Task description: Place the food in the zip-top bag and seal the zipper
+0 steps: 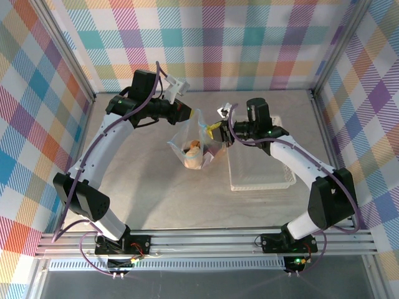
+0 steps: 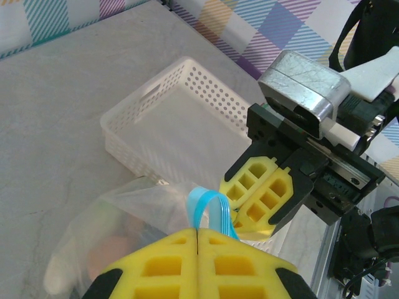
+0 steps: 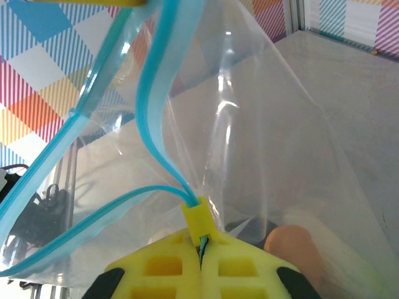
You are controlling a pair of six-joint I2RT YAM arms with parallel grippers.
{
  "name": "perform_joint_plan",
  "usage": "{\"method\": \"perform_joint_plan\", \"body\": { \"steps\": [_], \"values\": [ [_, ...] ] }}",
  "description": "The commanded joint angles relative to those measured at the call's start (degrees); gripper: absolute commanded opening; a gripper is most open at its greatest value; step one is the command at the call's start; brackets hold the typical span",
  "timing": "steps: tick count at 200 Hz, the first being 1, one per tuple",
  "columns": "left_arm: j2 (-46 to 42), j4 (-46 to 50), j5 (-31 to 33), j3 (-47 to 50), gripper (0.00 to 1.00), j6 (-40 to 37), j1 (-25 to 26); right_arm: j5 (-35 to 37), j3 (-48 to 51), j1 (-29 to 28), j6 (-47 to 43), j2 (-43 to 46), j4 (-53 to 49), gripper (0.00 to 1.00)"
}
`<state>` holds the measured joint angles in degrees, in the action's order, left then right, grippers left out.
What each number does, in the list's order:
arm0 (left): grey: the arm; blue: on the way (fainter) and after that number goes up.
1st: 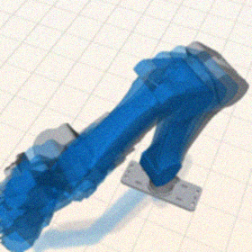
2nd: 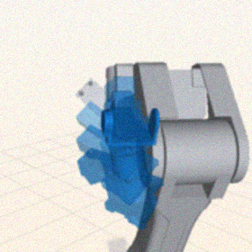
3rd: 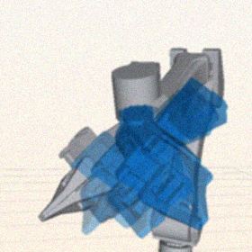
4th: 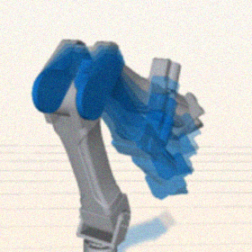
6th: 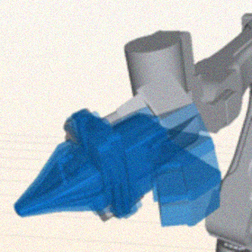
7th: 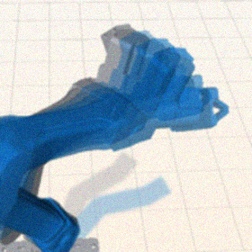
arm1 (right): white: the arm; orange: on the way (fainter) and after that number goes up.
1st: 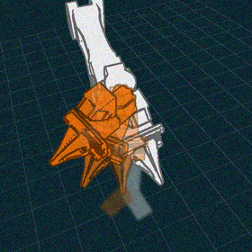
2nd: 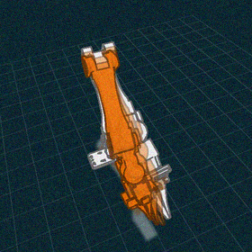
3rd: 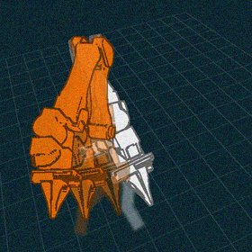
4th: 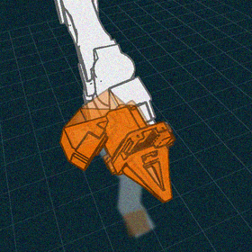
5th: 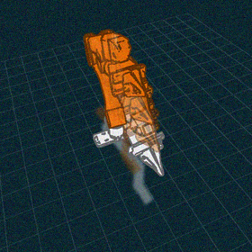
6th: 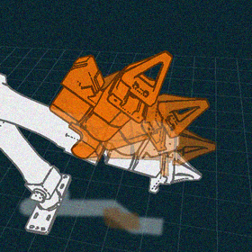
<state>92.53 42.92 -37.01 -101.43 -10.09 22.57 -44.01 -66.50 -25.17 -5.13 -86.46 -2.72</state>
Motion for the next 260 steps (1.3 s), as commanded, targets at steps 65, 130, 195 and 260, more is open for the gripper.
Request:
{"method": "perform_joint_plan", "body": {
  "steps": [65, 130, 195, 260],
  "values": [
    [0.37, 3.61, 3.44, -2.07, 0.02, -2.4, -0.24, 3.41, -2.3, -0.3, -6.11, 7.82, -7.59, 0.0],
    [-2.17, 11.4, 16.47, -2.23, 0.02, -5.85, -0.24, 10.85, -6.28, -0.32, -10.12, 13.07, -16.7, 0.0],
    [-8.57, 11.55, 18.64, 0.97, 0.12, -7.23, -0.17, 12.47, -9.71, -0.32, -10.77, 10.14, -20.61, 0.0],
    [-10.51, 6.2, 14.81, -0.12, 0.44, -8.63, 4.19, 11.81, -12.24, -0.34, -11.13, 7.8, -22.85, 0.0]
  ]
}}
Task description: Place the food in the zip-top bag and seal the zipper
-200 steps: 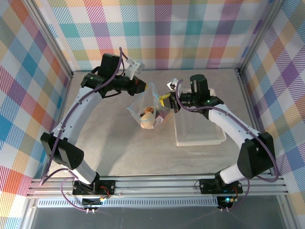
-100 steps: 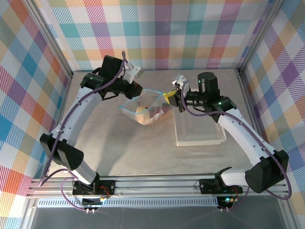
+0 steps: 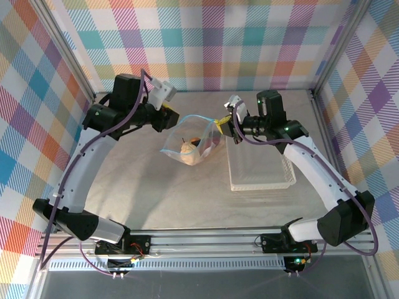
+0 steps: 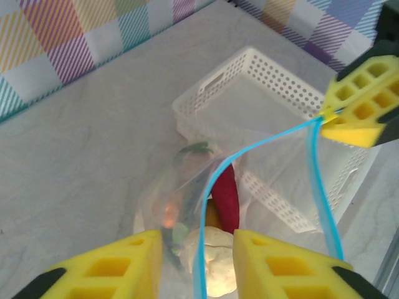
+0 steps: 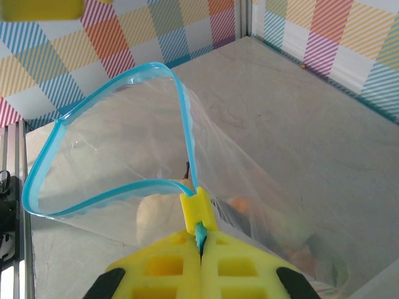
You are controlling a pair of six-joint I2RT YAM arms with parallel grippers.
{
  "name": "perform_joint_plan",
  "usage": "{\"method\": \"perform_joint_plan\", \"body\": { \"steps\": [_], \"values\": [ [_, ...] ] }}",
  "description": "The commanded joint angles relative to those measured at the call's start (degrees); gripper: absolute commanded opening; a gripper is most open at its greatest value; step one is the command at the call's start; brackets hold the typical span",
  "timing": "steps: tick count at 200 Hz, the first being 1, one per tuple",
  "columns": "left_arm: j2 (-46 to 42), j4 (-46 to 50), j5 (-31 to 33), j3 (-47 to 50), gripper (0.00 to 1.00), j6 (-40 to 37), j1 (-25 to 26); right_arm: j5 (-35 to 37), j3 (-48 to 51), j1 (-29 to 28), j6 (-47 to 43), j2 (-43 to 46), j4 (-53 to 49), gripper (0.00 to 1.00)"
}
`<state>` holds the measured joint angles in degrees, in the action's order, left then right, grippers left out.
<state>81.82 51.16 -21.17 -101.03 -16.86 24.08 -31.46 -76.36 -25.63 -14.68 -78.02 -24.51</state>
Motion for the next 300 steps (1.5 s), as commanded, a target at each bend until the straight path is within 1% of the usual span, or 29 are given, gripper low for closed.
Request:
{"method": "perform_joint_plan", "body": {
  "steps": [1, 53, 78, 92, 111, 136, 153, 164, 201, 225, 242, 255, 274, 293, 300],
  "values": [
    [0.23, -2.08, -1.01, -0.54, 0.44, -1.99, 2.84, -0.72, -2.43, 0.17, -1.58, -0.64, -1.06, 0.0],
    [7.09, -0.56, 4.1, -6.73, 0.64, -8.75, 9.91, -1.06, -3.11, 0.15, -1.58, -1.74, -1.84, 0.0],
    [9.08, -0.48, 4.86, -7.93, 0.74, -11.09, 11.58, -1.14, -3.33, 0.22, -1.74, -1.9, -1.96, 0.0],
    [9.79, -0.7, 5.34, -8.21, 0.77, -12.19, 12.26, -1.32, -3.51, 0.14, -1.92, -2.07, -2.36, 0.0],
    [10.96, -0.26, 6.14, -9.21, 0.78, -13.39, 12.65, -1.57, -3.98, 0.15, -2.02, -2.47, -2.64, 0.0],
    [12.62, 0.91, 5.44, -10.98, 0.79, -14.69, 12.94, -1.9, -4.31, 0.15, -1.93, -2.79, -2.68, 0.0],
    [13.65, 1.2, 5.52, -12.17, 0.83, -15.36, 13.18, -2.19, -4.49, 0.16, -1.89, -3.06, -2.74, 0.0],
    [14.59, 1.85, 5.19, -13.2, 0.83, -16.05, 13.27, -2.35, -4.46, 0.14, -1.76, -3.19, -2.66, 0.0],
    [18.98, 8.18, 3.27, -18.38, 0.82, -17.98, 13.41, -2.38, -4.62, 0.14, -1.76, -3.37, -2.58, 0.0],
    [20.21, 11.49, 2.16, -19.46, 0.81, -18.94, 13.4, -1.96, -4.75, 0.18, -1.93, -3.37, -2.41, 0.0],
    [20.86, 12.98, 1.49, -19.46, 0.79, -19.42, 13.46, -1.85, -4.99, 0.13, -1.93, -3.52, -2.3, 0.0],
    [21.38, 14.25, 1.44, -19.77, 0.73, -19.78, 13.47, -1.72, -5.23, 0.17, -1.93, -3.71, -2.31, 0.0],
    [22.29, 16.66, 1.93, -21.07, 0.53, -20.31, 13.45, -1.41, -5.56, 0.18, -2.02, -3.98, -2.36, 0.0],
    [22.92, 18.28, 2.66, -21.95, 0.36, -20.75, 13.46, -1.41, -5.74, 0.17, -1.85, -4.04, -2.22, 0.01],
    [23.1, 18.69, 3.07, -22.26, 0.27, -20.75, 13.45, -1.41, -5.82, 0.19, -1.85, -4.07, -2.21, 0.01]
  ]
}}
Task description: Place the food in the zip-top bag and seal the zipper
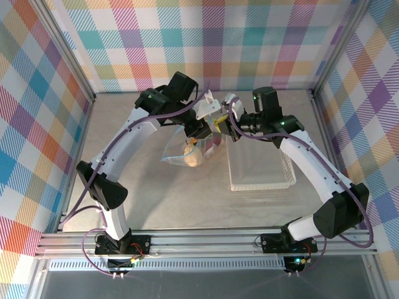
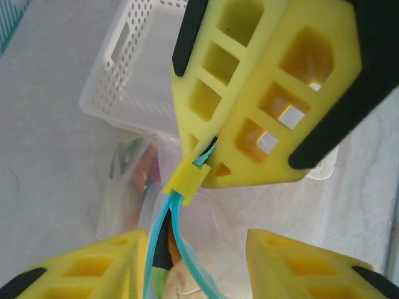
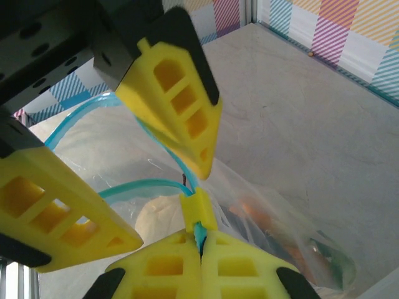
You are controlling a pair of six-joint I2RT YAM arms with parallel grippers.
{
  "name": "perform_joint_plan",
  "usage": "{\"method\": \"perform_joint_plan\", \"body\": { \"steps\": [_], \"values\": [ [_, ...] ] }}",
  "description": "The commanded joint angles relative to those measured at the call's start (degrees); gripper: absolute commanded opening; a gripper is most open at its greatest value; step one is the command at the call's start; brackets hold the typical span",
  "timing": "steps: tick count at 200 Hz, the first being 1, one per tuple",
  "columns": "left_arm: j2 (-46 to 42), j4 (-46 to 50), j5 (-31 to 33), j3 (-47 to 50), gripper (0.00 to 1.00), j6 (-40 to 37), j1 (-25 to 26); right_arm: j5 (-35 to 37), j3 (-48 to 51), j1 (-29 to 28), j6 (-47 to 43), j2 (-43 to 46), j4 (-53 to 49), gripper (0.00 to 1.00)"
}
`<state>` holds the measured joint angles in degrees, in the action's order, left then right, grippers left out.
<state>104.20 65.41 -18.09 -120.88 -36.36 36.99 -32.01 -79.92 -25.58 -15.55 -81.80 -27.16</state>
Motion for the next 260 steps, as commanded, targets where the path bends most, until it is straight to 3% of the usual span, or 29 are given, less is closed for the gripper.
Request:
{"method": "perform_joint_plan", "body": {
  "steps": [1, 18, 112, 134, 149, 178, 207, 260],
  "values": [
    [0.77, 4.5, 0.03, -2.47, 0.26, -1.26, 0.53, -0.86, -2.21, 0.12, -0.97, -0.25, 0.39, 0.01],
    [1.22, 5.76, 0.5, -3.45, 0.0, -1.52, 0.48, -0.53, -2.24, 0.15, -0.88, -0.29, 0.44, 0.01],
    [2.01, 4.95, -0.13, -3.49, 0.0, -0.49, -0.03, -1.31, -1.49, 0.16, -0.69, 0.68, 1.1, 0.02],
    [1.33, 4.01, -1.03, -3.01, 0.0, -0.35, -0.49, -0.62, -0.77, 0.18, -0.84, 1.23, 1.18, 0.2],
    [0.7, 3.43, -3.42, -2.61, 0.0, -0.17, -1.33, -0.11, 0.74, 0.26, -1.05, 2.19, 1.86, 0.41],
    [-0.79, 1.77, -7.04, -1.44, 0.0, 0.82, -2.97, -0.26, 3.8, 1.18, -1.44, 4.72, 2.9, 0.54],
    [-2.56, 1.38, -11.68, -0.17, 0.0, 0.76, -4.5, -3.2, 6.41, 4.17, -1.09, 5.92, 4.36, 0.55],
    [-3.55, 0.98, -11.84, 1.32, 0.0, 1.03, -5.31, -14.12, 7.95, 7.55, -0.62, 2.73, 10.46, 0.52]
  ]
}}
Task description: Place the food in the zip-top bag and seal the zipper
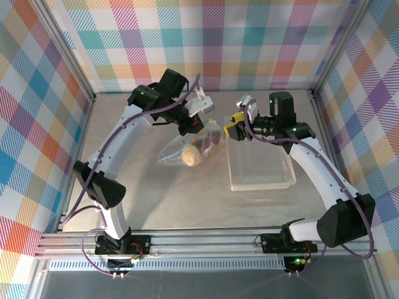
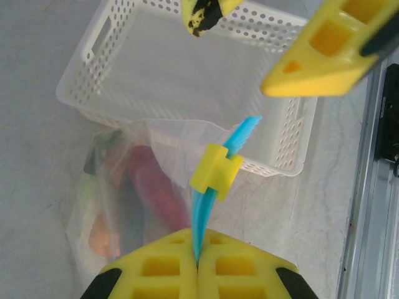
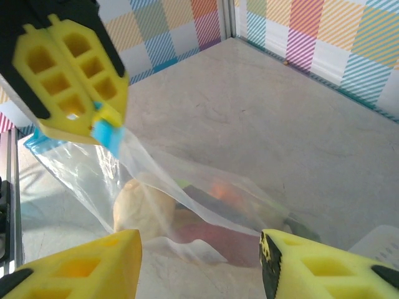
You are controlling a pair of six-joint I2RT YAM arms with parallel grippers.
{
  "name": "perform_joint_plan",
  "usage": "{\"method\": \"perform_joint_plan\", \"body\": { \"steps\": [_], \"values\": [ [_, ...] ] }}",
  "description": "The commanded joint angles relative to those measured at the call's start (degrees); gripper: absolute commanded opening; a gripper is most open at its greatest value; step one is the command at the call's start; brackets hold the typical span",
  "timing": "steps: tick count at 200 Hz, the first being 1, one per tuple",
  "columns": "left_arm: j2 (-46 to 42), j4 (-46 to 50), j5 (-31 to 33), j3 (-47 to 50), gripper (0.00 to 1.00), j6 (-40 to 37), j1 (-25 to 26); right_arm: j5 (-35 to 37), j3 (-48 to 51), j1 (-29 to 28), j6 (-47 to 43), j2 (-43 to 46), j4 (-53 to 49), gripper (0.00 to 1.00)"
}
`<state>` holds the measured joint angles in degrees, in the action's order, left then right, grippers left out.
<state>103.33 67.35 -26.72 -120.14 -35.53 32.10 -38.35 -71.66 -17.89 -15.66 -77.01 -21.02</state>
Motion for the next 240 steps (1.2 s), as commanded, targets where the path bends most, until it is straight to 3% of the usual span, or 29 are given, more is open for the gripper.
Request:
{"method": "perform_joint_plan", "body": {
  "steps": [1, 38, 82, 152, 204, 240],
  "values": [
    [-2.64, -1.02, -3.18, 0.59, 0.0, 0.24, -0.39, -7.97, -0.32, -0.14, -0.51, -2.16, 4.36, 0.52],
    [-2.77, -1.79, -3.5, 0.86, 0.0, 0.53, -0.8, -13.22, 2.89, -0.69, -0.29, -1.38, 9.45, 0.56],
    [-1.58, -0.44, -5.64, -1.58, 0.0, 0.47, -0.9, -11.75, 4.33, -1.28, -0.51, -0.81, 11.82, 0.61],
    [-0.94, 2.17, -6.86, -3.26, 0.0, -0.07, -0.9, -6.9, 5.43, -2.94, -0.25, -0.11, 18.31, 0.6],
    [-0.67, 2.87, -7.2, -3.35, 0.0, -0.24, -0.9, -7.22, 2.73, -4.73, -1.12, -1.79, 17.44, 0.57],
    [-0.76, 3.05, -7.12, -3.35, 0.0, -0.42, -0.9, -7.73, 0.16, -5.91, -2.18, -3.72, 15.12, 0.43]
  ]
}}
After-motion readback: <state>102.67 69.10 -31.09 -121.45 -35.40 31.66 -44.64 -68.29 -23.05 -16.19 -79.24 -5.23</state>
